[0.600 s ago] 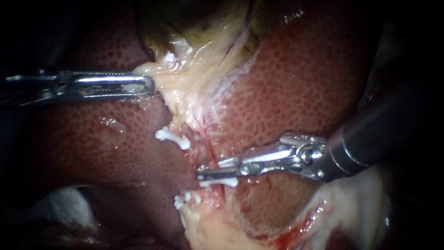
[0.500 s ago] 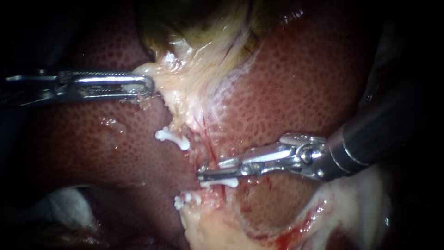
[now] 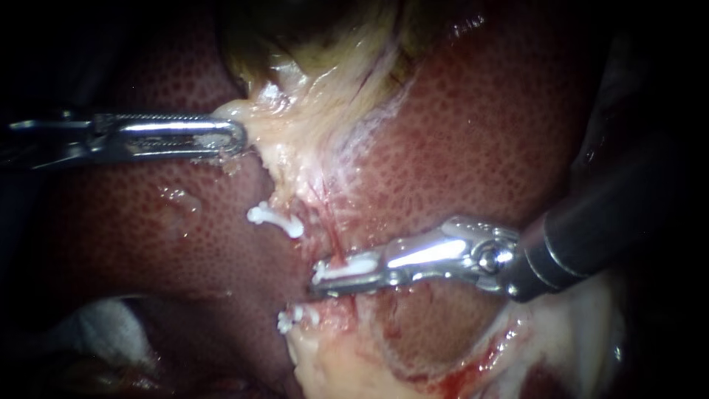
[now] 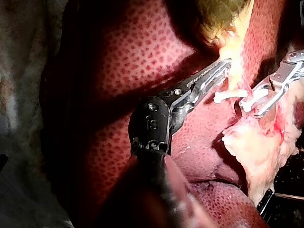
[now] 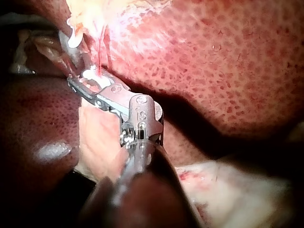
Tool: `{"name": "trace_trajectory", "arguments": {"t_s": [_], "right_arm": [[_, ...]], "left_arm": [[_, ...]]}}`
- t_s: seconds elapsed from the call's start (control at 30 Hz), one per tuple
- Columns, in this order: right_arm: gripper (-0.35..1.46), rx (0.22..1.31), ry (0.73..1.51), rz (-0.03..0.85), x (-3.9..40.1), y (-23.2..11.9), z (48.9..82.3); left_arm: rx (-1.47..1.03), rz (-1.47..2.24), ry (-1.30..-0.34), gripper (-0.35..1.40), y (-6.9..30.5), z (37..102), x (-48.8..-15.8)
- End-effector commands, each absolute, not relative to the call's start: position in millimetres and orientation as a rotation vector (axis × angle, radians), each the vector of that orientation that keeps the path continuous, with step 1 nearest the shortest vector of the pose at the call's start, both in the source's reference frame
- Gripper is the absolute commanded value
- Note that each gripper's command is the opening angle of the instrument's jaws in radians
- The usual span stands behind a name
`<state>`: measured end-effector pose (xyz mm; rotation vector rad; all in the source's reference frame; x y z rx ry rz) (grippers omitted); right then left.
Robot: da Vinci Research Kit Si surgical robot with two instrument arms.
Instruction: Going back second clip right tube
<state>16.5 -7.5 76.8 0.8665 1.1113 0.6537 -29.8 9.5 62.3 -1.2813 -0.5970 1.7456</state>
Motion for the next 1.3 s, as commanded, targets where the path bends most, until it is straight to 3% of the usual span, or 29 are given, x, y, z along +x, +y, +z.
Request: {"name": "trace_trajectory", "arguments": {"t_s": [0.03,0.13,0.57,0.87,1.1,1.3], "right_arm": [[0.48,0.844,1.12,0.633,16.7,-7.3,77.0],[0.49,0.791,1.133,0.605,16.8,-7.0,77.3],[0.49,0.752,1.151,0.544,14.9,-6.5,77.0],[0.49,0.69,1.195,0.397,8.2,-3.9,72.4],[0.49,0.679,1.208,0.362,5.4,-2.0,68.9],[0.49,0.674,1.212,0.35,4.5,-1.5,67.9]], "left_arm": [[-1.281,1.745,-0.597,-0.35,9.5,62.3,-29.8],[-1.281,1.745,-0.597,-0.35,9.5,62.3,-29.8],[-1.281,1.746,-0.597,-0.35,9.4,62.2,-29.7],[-1.281,1.746,-0.598,-0.35,9.4,62.2,-29.6],[-1.282,1.746,-0.597,-0.35,9.4,62.3,-29.6],[-1.282,1.747,-0.595,-0.35,9.3,62.6,-29.7]]}}
